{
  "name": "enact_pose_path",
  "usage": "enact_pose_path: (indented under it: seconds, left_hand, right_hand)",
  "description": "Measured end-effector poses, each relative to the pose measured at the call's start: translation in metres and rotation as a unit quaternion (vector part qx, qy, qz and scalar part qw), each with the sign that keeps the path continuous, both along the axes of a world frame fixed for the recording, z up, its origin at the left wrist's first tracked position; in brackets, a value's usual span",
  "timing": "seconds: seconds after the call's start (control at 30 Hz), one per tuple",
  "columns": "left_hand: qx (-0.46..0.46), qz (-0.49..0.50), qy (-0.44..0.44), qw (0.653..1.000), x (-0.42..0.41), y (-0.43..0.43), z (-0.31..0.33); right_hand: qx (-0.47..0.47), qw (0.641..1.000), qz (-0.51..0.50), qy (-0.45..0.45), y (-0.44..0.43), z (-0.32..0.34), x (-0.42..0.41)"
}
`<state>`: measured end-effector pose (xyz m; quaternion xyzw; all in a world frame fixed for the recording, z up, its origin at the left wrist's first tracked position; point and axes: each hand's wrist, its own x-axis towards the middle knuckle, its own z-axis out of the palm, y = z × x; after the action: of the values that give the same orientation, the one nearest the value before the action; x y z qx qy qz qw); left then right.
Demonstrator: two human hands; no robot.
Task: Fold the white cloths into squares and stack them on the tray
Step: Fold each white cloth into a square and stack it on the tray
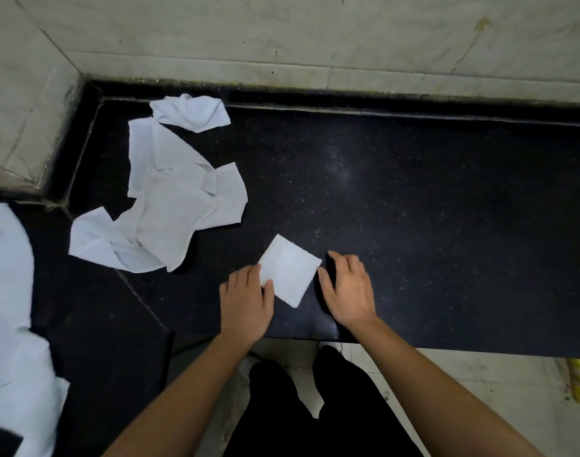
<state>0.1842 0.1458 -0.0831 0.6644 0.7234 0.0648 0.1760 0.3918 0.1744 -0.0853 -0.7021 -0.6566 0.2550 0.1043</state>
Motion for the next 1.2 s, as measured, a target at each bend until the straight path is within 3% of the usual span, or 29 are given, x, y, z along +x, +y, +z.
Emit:
enact_pose_path:
  seconds: [0.2, 0.43, 0.6, 0.7, 0.77, 0.9, 1.1, 1.2]
  left_hand:
    - [-0.024, 0.052, 0.005, 0.998, 0.006, 0.004, 0.008]
    - [-0.096, -0.183, 0.108, 0.972, -0.003, 0.073, 0.010]
    - [-0.100, -0.209, 0.081, 0.969, -0.012, 0.083, 0.011]
    - [-0.107, -0.162, -0.006, 0.981, -0.015, 0.076, 0.015]
    - [-0.129, -0.081, -0.110, 0.982, -0.016, 0.069, 0.022]
    - [-0.140, 0.090, -0.311, 0.936, -0.018, 0.059, 0.048]
    - [-0.085, 0.186, -0.435, 0.877, -0.004, 0.048, 0.107]
    - [-0.087, 0.183, -0.499, 0.843, 0.008, 0.052, 0.143]
  right_hand:
    - [-0.023, 0.999, 0.037, -0.012, 0.004, 0.006, -0.003]
    - [-0.055, 0.994, 0.085, -0.041, 0.024, 0.007, -0.006]
    - [-0.148, 0.987, 0.009, 0.066, 0.040, 0.014, -0.010]
    - [-0.173, 0.974, -0.037, 0.143, 0.044, 0.015, -0.008]
    - [-0.187, 0.957, -0.063, 0.213, 0.044, 0.016, -0.005]
    - [-0.190, 0.904, -0.101, 0.369, 0.040, 0.033, 0.002]
    - [-0.150, 0.886, -0.069, 0.433, 0.043, 0.087, 0.004]
    - [-0.128, 0.864, -0.069, 0.481, 0.051, 0.120, 0.010]
